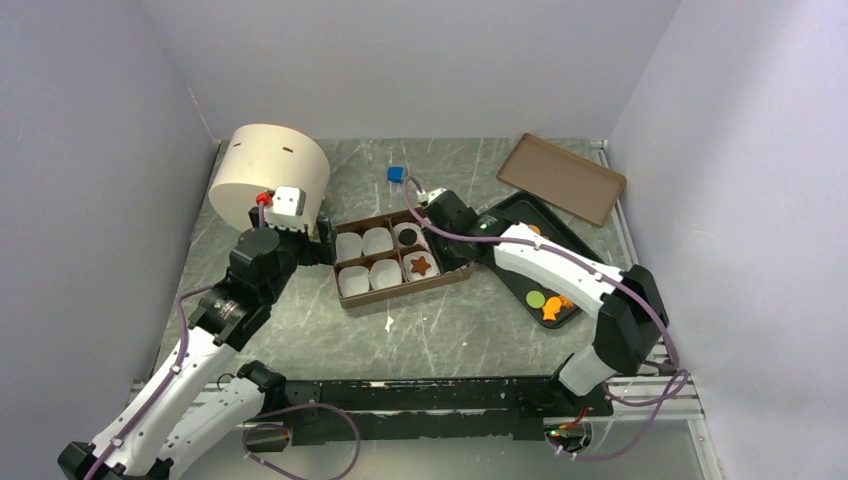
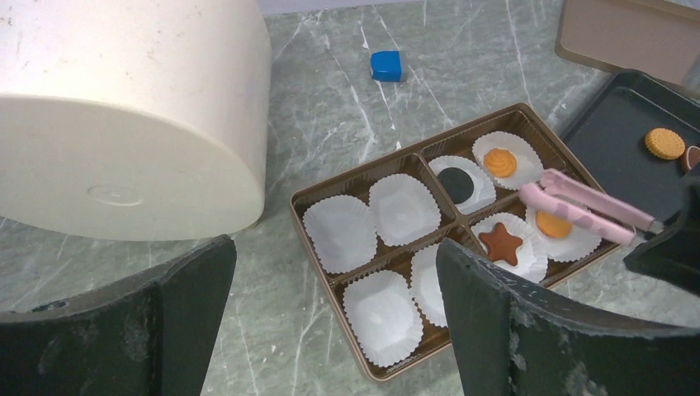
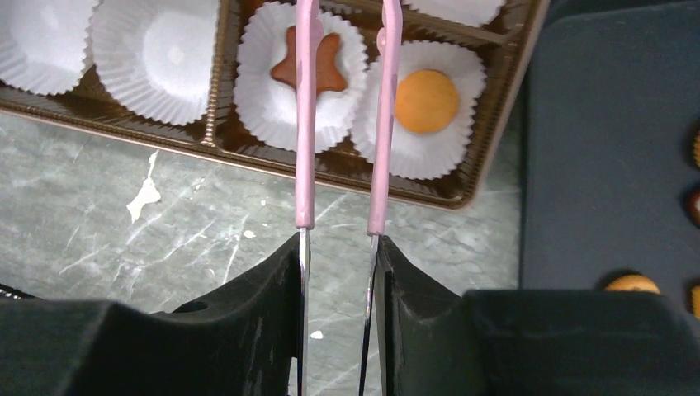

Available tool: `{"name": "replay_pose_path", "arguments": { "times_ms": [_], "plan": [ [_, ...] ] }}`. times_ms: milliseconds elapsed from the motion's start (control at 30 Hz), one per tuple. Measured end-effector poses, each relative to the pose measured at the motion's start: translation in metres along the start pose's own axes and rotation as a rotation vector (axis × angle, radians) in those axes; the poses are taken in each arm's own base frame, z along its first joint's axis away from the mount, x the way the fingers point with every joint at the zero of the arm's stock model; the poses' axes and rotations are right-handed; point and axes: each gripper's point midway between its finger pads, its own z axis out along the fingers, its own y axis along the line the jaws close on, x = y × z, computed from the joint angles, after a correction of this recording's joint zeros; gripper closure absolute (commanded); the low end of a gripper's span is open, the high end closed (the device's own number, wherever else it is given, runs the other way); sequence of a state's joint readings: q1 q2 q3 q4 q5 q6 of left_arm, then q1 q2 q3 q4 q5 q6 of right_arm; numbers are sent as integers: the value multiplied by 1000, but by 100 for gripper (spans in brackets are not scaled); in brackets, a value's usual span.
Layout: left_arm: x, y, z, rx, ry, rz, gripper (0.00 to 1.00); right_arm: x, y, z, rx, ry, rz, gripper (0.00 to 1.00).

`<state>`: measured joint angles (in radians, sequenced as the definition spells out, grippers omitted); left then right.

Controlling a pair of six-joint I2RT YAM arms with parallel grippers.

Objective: Pack the cookies

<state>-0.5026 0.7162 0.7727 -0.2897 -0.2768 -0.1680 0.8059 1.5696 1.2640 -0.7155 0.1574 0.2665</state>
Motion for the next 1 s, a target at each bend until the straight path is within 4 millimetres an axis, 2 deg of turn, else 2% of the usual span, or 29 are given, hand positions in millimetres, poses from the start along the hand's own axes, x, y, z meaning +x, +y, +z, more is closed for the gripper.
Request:
{"name": "replay_pose_path", "arguments": {
  "times_ms": [100,200,400,567,800,1000],
  "plan": [
    [0,0,0,0,-2,-1,4,-5,-13,-11,34,-23,27,64],
    [-1,0,-1,1,-6,-2,4,-8,-34,-19,79,-34,74,64],
    [-2,0,-2,1,-8,-2,4,-9,-97,-32,186,-51,235,62],
    [-2,0,-2,1,-9,-3,4,7,-145,-35,270,-30,361,62],
    [-2,0,-2,2,-10,-2,4,35,-177,-29,328,29,465,60],
    [-2,0,-2,2,-10,0,4,44,-192,-20,354,47,513,56]
  ]
}}
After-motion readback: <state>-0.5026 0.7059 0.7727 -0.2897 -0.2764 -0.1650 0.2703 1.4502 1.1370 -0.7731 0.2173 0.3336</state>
